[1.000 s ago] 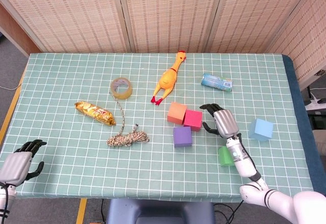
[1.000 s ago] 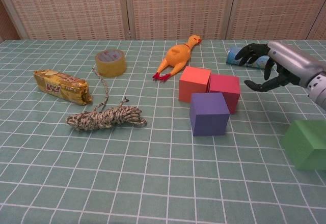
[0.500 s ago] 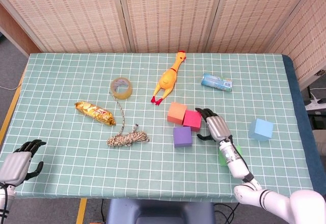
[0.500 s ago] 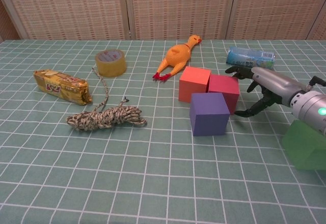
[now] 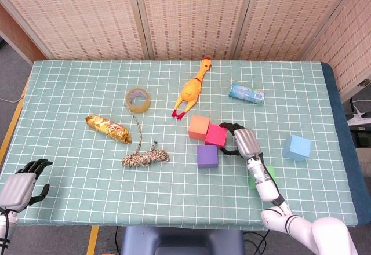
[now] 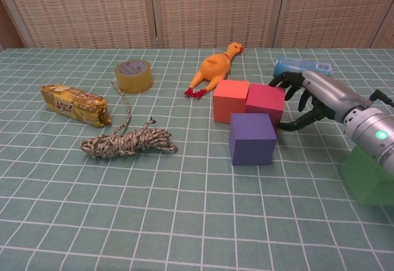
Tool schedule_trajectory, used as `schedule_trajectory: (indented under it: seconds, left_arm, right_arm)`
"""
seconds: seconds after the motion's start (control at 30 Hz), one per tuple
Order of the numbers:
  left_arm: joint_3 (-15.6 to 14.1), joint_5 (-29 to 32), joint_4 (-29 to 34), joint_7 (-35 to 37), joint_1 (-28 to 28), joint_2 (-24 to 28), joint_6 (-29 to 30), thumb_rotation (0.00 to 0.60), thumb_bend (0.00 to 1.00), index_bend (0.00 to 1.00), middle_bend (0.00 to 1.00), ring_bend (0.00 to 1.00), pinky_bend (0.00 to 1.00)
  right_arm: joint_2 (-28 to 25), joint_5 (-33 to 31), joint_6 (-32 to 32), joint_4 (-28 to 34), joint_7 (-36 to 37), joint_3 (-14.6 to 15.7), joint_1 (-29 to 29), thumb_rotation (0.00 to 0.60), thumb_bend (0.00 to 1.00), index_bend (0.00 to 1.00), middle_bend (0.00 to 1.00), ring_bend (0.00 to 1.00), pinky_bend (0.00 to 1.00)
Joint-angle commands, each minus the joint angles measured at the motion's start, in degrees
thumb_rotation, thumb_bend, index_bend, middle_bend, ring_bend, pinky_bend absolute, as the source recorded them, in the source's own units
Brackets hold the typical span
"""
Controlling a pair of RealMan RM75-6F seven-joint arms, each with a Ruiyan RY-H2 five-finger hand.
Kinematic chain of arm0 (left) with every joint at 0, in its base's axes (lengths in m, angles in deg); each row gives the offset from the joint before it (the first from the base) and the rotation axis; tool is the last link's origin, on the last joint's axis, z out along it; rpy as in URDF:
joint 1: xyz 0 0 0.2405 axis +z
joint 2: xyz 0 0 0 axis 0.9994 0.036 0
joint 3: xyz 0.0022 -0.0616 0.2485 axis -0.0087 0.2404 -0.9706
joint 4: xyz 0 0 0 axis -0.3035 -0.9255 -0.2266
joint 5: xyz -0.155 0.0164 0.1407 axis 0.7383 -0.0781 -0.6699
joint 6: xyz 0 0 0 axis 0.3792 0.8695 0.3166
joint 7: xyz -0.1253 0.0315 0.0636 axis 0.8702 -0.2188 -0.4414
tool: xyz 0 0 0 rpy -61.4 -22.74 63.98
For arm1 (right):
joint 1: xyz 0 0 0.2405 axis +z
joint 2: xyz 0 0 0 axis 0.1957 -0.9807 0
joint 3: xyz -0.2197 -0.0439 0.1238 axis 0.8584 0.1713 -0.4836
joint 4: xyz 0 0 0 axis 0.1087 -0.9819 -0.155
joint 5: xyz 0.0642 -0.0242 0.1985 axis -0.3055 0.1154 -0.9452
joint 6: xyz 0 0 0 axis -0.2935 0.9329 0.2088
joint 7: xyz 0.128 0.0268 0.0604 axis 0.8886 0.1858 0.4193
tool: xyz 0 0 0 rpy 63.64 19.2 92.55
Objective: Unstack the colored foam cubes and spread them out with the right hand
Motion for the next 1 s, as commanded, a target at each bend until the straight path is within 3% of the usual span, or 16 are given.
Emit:
schedule_trajectory:
  seconds: [0.03, 0.37, 0.6, 0.77, 0.9, 1.0]
  left_arm:
    - [0.0, -0.1, 0.0, 0.0, 0.0, 0.0, 0.1, 0.600, 0.46, 0.21, 0.16, 0.16, 0.36]
    - [0.1, 0.0, 0.1, 0.5, 0.1, 0.2, 0.3, 0.600, 0.46, 0.21, 0.16, 0.16, 0.36]
    - [0.0, -0.1, 0.2, 0.3, 0.1, 0.1, 0.2, 0.600, 0.46, 0.21, 0.16, 0.16, 0.36]
    - [0.0, 0.1, 0.4, -0.1, 0.0, 0.0, -0.1, 0.600, 0.46, 0.21, 0.16, 0.16, 0.36]
    - [0.0, 0.2, 0.4, -0.3, -0.1, -0.1, -0.2, 0.600, 0.46, 0.21, 0.16, 0.16, 0.36]
    - [0.0, 0.4, 0.4, -0.3, -0.1, -0.1, -0.4, 0.600, 0.46, 0.21, 0.16, 0.16, 0.36]
  right_arm:
    - [1.4, 1.1, 1.8, -2.5, 1.6, 0.1, 0.2, 0.600, 0.12, 0.44, 0.41, 0.39, 0.55]
    - [-0.1, 2.4, 6.2, -4.1, 1.4, 0.7, -1.5, 0.600, 0.38, 0.54, 0.49, 0.47, 0.63]
    - [-10.3, 0.5, 9.2, 10.1, -8.2, -0.6, -5.2, 0.600, 0.40, 0.54, 0.49, 0.48, 0.63]
    - [-17.1, -3.6, 7.9, 19.3, -15.1, -2.4, -7.3, 0.600, 0.40, 0.54, 0.49, 0.48, 0.63]
    - [-20.6, -8.1, 5.3, 23.0, -20.3, -3.9, -8.1, 0.600, 0.40, 0.54, 0.49, 0.48, 0.63]
    - [-21.9, -9.6, 2.6, 22.8, -20.0, -3.9, -8.2, 0.600, 0.40, 0.53, 0.49, 0.47, 0.63]
